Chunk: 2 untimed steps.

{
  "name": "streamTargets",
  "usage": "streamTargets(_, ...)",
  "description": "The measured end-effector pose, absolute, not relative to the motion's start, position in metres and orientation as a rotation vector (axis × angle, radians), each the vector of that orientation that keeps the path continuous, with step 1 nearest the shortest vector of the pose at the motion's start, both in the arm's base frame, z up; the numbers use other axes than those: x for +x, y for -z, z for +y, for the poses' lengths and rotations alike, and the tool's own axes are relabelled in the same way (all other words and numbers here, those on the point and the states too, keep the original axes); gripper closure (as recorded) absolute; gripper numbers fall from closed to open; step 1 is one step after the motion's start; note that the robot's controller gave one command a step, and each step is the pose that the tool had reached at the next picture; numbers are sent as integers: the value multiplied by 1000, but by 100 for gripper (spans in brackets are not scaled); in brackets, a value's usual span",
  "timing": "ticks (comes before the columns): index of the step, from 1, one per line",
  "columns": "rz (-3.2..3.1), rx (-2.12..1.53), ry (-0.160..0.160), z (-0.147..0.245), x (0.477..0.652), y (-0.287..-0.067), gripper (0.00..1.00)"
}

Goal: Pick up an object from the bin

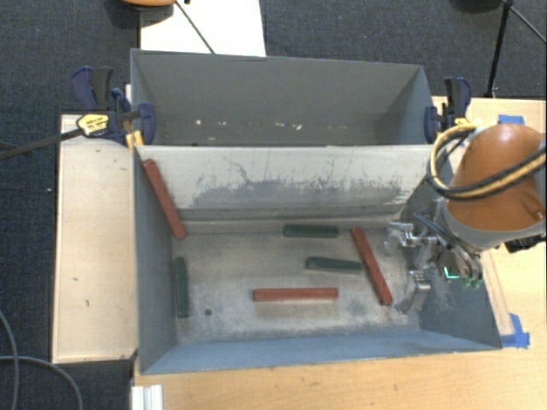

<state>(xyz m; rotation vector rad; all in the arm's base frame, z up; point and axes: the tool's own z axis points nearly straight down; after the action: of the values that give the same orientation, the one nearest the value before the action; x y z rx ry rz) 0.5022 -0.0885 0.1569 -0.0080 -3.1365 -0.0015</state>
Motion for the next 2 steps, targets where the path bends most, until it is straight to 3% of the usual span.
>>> streamTargets(1,-3144,-4,0,-88,504,-160,0)
streamTargets(2,-3142,-162,-1,-53,524,-131,0)
